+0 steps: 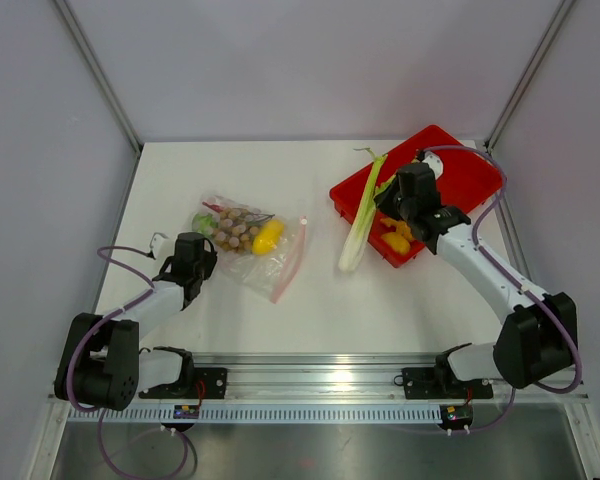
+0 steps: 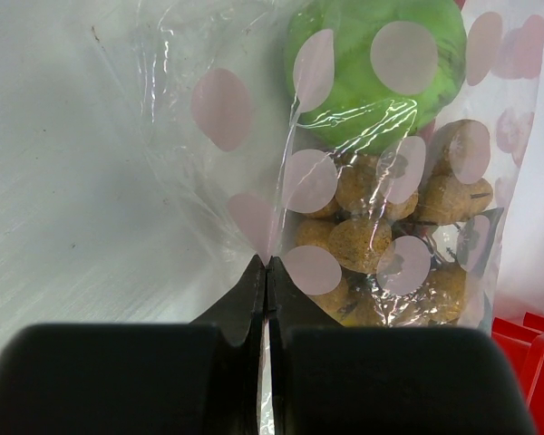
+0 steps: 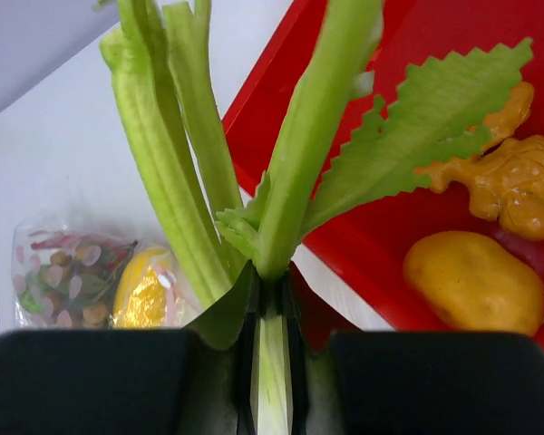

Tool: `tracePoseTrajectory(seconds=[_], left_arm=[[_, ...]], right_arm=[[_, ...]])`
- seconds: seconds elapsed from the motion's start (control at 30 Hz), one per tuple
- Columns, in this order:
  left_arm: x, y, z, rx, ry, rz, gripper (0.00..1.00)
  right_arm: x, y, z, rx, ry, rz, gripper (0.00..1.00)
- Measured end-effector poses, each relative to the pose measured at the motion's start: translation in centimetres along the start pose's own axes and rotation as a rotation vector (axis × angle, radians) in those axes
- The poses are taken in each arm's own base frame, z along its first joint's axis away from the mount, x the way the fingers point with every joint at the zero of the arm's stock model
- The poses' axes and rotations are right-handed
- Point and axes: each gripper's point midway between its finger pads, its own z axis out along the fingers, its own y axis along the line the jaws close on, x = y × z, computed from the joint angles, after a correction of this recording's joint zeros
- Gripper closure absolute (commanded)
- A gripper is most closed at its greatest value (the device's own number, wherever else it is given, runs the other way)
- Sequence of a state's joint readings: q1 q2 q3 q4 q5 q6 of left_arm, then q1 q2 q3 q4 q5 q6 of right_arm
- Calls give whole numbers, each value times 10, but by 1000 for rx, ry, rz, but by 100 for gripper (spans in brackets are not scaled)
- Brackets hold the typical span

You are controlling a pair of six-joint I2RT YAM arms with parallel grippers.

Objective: Open the zip-top bag and remove the fake food
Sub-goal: Place the fake vegetable in the bin.

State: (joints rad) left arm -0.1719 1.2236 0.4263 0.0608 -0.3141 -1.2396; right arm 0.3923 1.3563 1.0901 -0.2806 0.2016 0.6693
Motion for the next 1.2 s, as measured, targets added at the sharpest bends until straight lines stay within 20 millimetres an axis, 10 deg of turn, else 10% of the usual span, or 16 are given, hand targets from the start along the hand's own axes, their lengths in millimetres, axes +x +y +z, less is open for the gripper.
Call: tracePoseTrajectory(seconds=[0.93, 1.2], left_arm=[[1, -1, 0, 3, 7, 0, 100], [2, -1, 0, 4, 11, 0, 100]], right_arm=[[-123, -57, 57, -100, -87, 628, 100], [-118, -90, 99, -32, -100, 692, 100]])
